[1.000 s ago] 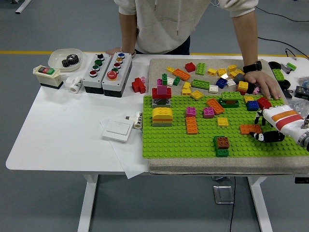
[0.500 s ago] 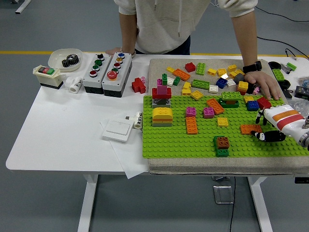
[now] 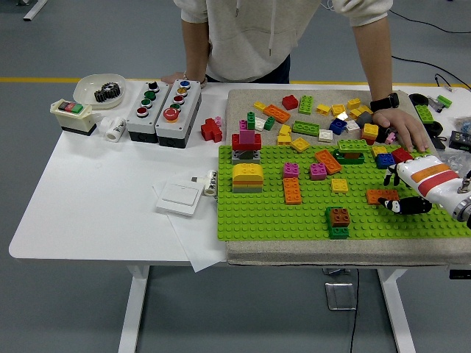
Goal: Pick up the brick,pile it on top of brick,press brick,pick up the brick,pile it on top of brick,press brick
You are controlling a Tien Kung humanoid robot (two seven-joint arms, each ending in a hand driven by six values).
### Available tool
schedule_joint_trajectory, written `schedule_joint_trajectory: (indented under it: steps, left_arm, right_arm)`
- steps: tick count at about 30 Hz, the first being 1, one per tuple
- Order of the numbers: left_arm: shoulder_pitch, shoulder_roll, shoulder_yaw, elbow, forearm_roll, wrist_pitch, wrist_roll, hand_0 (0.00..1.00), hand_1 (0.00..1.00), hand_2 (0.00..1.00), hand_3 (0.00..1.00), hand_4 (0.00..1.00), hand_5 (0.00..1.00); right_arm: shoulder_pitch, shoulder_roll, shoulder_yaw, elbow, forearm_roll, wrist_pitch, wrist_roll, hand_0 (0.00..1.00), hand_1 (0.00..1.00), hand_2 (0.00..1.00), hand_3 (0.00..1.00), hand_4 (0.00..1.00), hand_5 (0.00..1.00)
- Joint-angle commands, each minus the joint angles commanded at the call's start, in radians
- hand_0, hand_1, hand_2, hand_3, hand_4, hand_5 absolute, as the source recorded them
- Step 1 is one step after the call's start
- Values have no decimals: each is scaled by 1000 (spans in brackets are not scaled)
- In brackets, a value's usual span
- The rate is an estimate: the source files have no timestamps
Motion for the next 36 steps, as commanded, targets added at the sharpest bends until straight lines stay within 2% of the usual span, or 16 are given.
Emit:
schedule_joint_trajectory:
  steps: [1,7,18,19,36]
  left_arm:
    - [0,0,0,0,0,0,0,773,749,751,594,656,677]
    - [-1,0,-1,0,2,0,1,773,749,751,594,657,678]
    - [0,-1,-4,0,7,1,4,773,748,751,594,656,677]
    - [0,-1,-4,0,8,1,4,772,748,752,594,656,677]
    - [4,0,-15,-1,30,0,12,772,751,752,594,656,677]
  right_arm:
    - [0,0,-2,0,2,1,2,514,567,664,613,884,474]
    - [1,4,-7,-6,11,-8,9,533,573,665,608,868,465]
    - [11,18,-23,-39,31,-29,14,509,556,625,583,832,462]
    - [12,19,-25,-42,32,-30,15,467,523,582,560,832,464]
    - [27,31,-45,-93,45,-38,33,433,493,543,527,816,462]
